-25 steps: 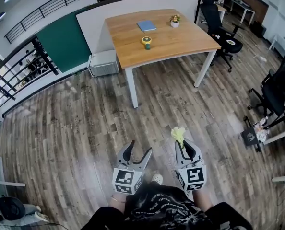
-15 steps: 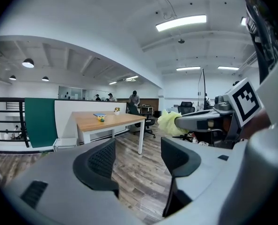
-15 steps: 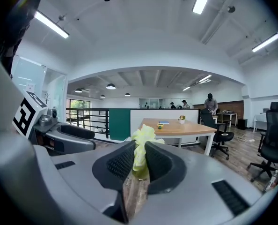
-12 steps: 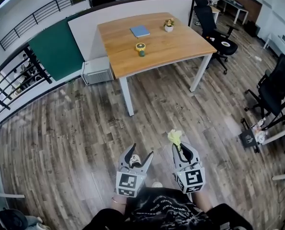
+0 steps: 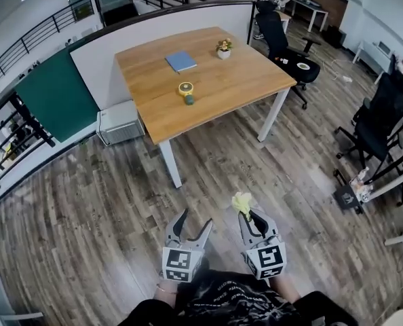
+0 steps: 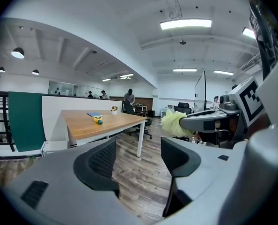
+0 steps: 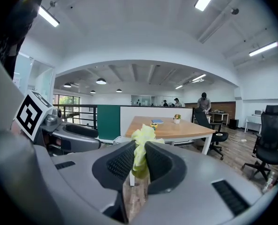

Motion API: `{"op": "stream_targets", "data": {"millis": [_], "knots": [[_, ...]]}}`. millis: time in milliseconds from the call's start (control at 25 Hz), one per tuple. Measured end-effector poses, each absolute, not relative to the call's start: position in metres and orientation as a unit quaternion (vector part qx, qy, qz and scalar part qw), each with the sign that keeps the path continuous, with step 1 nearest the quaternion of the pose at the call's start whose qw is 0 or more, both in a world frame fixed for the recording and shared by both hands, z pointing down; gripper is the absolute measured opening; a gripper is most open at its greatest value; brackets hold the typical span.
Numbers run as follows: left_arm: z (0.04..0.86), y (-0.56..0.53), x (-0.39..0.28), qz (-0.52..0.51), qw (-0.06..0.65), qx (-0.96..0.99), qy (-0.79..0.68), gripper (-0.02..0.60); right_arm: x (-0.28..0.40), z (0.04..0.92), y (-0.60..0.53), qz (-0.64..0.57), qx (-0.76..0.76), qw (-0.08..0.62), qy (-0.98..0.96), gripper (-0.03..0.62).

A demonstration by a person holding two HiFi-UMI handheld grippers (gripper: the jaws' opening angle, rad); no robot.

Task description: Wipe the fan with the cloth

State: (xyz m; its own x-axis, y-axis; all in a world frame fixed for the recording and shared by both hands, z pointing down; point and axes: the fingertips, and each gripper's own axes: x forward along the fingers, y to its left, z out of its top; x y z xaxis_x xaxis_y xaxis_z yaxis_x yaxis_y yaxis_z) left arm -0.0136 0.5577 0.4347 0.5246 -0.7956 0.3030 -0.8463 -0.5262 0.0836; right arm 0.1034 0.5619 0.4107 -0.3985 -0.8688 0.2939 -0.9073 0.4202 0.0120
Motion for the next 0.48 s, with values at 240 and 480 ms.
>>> {"op": "stream_targets", "data": {"millis": [240,480], "knots": [[0.44,0.497,-0.041,0.127,0.113,0.878,-0.448,0.307,0.073,0.414,0.516,0.081,0.556,0.133,-0.817,0.072],[0.441,0.457,-0.054,0.127,0.115,0.886,-0.432,0.307,0.055,0.421,0.49,0.089,0.572,0.132,-0.805,0.072]]}}
